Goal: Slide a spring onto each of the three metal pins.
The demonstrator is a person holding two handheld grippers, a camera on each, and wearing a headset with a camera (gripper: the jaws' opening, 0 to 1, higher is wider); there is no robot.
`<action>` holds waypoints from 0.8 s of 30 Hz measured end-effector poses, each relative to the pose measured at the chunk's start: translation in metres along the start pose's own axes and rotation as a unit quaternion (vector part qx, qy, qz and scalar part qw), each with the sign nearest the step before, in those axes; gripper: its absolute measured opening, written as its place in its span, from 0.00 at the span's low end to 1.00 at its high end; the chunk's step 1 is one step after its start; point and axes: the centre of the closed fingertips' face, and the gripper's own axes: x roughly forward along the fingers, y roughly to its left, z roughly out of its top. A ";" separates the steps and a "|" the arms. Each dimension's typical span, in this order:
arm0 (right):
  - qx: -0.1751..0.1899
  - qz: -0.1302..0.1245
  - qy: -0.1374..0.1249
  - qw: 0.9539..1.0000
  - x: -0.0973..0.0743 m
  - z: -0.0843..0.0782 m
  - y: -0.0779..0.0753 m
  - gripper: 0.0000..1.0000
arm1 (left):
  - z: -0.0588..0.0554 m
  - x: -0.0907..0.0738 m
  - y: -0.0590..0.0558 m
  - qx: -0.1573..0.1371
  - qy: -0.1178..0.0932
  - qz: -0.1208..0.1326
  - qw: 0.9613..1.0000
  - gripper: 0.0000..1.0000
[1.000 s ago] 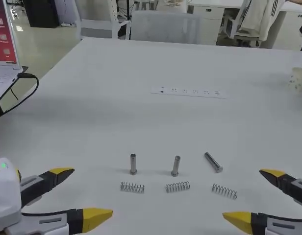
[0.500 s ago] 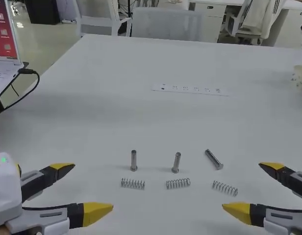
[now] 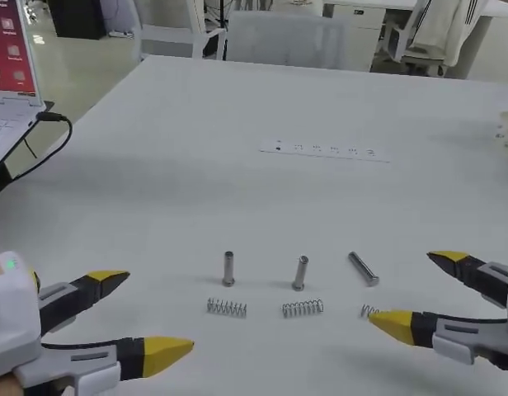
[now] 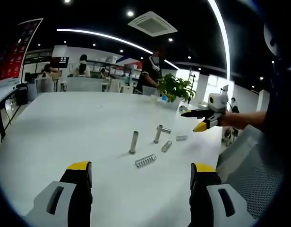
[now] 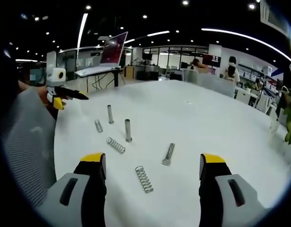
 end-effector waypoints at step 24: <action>-0.023 0.006 0.022 0.999 0.035 0.015 -0.024 0.77 | 0.000 0.000 0.001 -0.001 0.000 -0.001 1.000 0.83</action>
